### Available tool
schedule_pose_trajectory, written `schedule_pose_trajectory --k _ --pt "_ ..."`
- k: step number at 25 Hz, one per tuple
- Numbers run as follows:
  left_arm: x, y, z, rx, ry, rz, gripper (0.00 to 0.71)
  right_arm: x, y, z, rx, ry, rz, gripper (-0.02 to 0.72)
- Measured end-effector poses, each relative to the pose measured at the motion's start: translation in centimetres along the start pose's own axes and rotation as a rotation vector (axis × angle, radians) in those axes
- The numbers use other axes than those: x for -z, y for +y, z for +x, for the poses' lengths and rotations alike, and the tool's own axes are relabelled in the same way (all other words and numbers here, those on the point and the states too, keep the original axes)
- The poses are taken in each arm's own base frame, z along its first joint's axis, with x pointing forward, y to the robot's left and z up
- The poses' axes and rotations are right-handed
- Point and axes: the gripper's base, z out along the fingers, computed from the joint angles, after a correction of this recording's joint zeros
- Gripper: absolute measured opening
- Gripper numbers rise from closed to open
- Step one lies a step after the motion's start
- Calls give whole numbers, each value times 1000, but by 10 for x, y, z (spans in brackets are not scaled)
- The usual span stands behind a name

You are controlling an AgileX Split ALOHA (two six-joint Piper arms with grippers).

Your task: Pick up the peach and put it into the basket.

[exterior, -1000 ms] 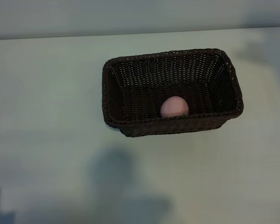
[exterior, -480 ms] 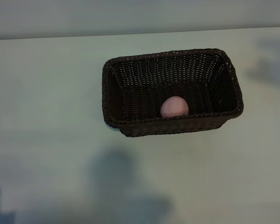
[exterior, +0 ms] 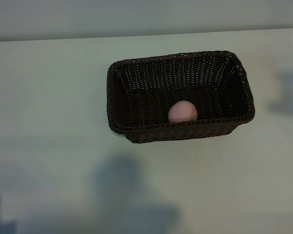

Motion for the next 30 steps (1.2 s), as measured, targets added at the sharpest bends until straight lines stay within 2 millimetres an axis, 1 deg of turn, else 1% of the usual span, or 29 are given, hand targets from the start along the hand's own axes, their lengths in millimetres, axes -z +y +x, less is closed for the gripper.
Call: schedule_pose_trajectory --k 5,10,12,18,20,26,30 --pt "0 0 0 0 0 0 592 17 -5 21 22 -56 44 583" --pt "0 0 0 0 0 0 592 31 -6 39 27 -117 50 581" --pt "0 0 0 0 0 0 592 34 -6 47 27 -127 50 577" --pt "0 0 0 0 0 0 592 27 -7 74 24 -93 50 565" --pt "0 0 0 0 0 0 592 29 -7 81 17 -96 50 566" --pt "0 0 0 0 0 0 592 38 -7 98 10 -133 49 564" --pt "0 0 0 0 0 0 592 41 -7 108 6 -138 47 562"
